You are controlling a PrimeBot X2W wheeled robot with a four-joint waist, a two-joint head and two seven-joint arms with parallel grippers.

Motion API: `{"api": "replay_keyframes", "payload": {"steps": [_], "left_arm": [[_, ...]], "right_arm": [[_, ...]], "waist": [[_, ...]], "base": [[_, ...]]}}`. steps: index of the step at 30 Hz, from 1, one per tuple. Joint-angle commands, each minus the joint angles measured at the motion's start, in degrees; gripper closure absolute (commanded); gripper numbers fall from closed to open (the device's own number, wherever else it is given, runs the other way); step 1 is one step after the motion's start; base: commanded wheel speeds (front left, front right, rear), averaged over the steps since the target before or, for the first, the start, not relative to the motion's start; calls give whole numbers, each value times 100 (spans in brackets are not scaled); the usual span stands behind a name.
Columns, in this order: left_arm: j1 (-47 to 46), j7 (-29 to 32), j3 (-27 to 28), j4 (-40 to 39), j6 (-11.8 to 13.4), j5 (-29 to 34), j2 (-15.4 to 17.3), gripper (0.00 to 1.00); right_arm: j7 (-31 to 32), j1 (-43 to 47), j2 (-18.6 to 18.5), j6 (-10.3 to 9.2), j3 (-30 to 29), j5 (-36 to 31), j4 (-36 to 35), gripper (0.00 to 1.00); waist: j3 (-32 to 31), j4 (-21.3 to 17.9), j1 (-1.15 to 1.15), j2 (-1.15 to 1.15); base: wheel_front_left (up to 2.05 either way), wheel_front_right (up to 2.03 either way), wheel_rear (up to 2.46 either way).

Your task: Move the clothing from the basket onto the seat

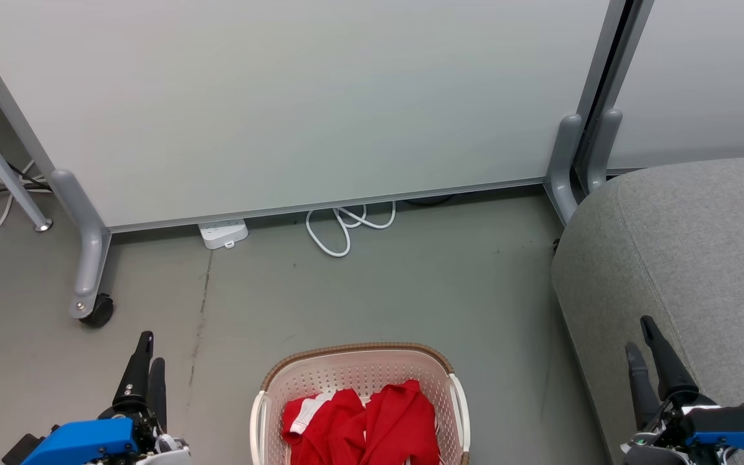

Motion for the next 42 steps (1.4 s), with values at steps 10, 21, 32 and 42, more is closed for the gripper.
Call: {"api": "replay_keyframes", "payload": {"steps": [10,21,32,42], "left_arm": [[-275,-318,-122,-197,-10,813,46,0],[-378,-594,-272,-409,58,2226,53,0],[-396,-839,-555,-443,142,3495,60,0],[-401,-1021,-728,-389,157,4408,65,0]], "right_arm": [[-317,-199,-26,4,85,-736,-187,0],[-594,-282,-31,6,295,-2106,-437,0],[-843,-279,-36,8,512,-3287,-479,0],[-1023,-288,-40,10,589,-4027,-362,0]], "waist": [[27,2,0,0],[59,3,0,0],[79,7,0,0],[68,15,0,0]], "base": [[0,0,0],[0,0,0],[0,0,0],[0,0,0]]}}
